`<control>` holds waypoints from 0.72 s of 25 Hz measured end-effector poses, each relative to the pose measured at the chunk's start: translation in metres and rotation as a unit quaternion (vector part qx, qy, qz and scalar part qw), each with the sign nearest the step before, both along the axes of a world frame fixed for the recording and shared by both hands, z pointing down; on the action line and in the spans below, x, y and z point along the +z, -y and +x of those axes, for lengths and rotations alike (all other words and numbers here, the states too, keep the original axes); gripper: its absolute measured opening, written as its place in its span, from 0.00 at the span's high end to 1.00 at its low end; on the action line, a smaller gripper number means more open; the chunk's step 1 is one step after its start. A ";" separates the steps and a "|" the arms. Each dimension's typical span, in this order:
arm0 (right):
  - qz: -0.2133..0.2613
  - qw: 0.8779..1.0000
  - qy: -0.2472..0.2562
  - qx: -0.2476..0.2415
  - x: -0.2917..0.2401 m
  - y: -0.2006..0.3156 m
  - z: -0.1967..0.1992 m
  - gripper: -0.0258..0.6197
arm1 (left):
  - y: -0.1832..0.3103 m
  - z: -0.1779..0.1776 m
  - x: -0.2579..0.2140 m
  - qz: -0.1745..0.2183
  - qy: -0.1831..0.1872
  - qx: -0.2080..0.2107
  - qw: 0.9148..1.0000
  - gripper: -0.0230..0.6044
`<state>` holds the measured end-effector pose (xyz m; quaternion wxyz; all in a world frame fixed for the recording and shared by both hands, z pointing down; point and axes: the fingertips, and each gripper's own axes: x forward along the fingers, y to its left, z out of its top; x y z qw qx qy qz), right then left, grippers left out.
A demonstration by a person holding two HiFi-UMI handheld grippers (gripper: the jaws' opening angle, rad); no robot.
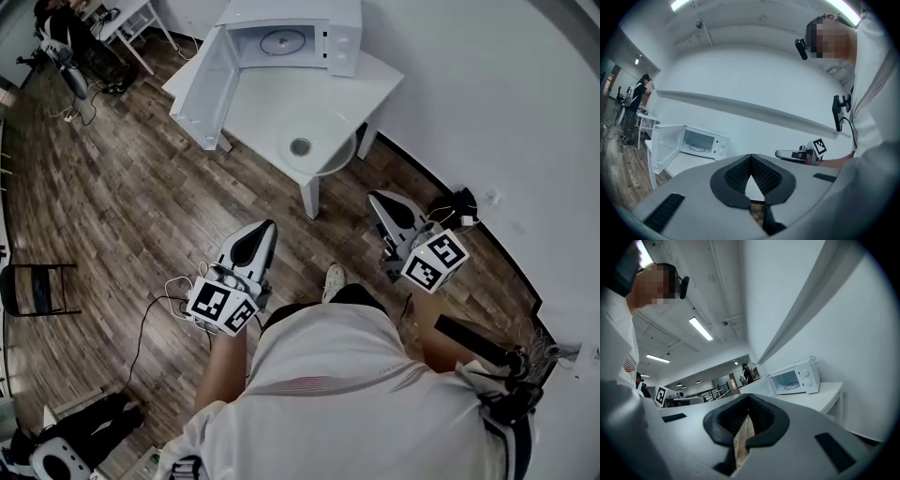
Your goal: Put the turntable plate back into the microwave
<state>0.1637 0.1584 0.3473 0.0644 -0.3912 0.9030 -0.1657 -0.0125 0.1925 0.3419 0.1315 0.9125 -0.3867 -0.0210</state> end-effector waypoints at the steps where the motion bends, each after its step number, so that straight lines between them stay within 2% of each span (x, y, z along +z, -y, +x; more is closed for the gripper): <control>1: -0.001 1.000 0.001 -0.001 0.000 0.008 0.007 0.96 | 0.007 0.006 0.000 0.000 0.002 -0.002 1.000 0.95; 9: -0.011 1.000 0.013 0.001 0.008 0.047 0.030 0.96 | 0.049 0.036 0.001 -0.008 0.013 0.009 1.000 0.95; 18: -0.019 0.999 -0.003 0.046 0.013 0.088 0.029 0.96 | 0.110 0.030 0.003 -0.002 0.003 0.049 0.999 0.95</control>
